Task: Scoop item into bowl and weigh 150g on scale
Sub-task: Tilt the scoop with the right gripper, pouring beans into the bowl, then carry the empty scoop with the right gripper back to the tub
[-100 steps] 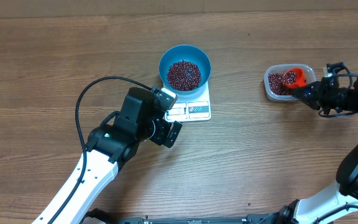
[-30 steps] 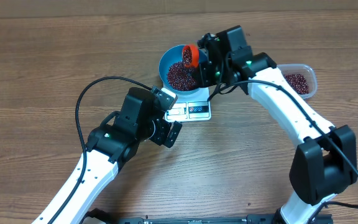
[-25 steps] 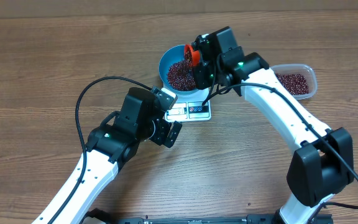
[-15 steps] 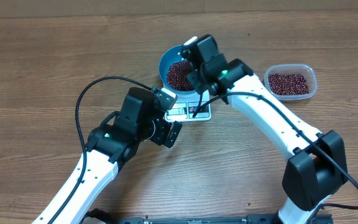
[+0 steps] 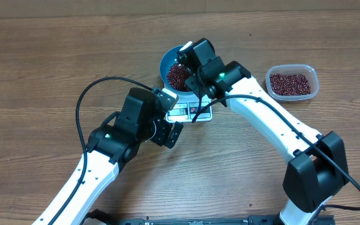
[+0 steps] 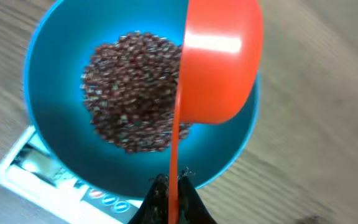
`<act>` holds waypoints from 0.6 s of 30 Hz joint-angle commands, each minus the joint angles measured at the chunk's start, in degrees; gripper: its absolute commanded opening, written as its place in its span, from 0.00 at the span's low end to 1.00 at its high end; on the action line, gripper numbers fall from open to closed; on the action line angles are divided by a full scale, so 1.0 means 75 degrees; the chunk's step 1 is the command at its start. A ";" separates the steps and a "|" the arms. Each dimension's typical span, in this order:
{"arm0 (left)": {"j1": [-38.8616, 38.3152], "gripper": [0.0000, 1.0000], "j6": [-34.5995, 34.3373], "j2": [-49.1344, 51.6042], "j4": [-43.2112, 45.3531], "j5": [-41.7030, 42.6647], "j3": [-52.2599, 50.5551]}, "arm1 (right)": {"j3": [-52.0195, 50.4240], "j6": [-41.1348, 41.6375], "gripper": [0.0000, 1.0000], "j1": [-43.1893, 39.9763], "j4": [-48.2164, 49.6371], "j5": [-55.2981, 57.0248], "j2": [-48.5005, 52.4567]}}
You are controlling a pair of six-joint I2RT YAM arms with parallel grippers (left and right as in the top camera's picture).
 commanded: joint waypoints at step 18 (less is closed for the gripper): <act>0.0041 1.00 0.0070 0.0023 0.0003 -0.0050 0.0157 | 0.0248 0.0833 0.04 -0.4605 -0.2734 -0.3730 -0.1848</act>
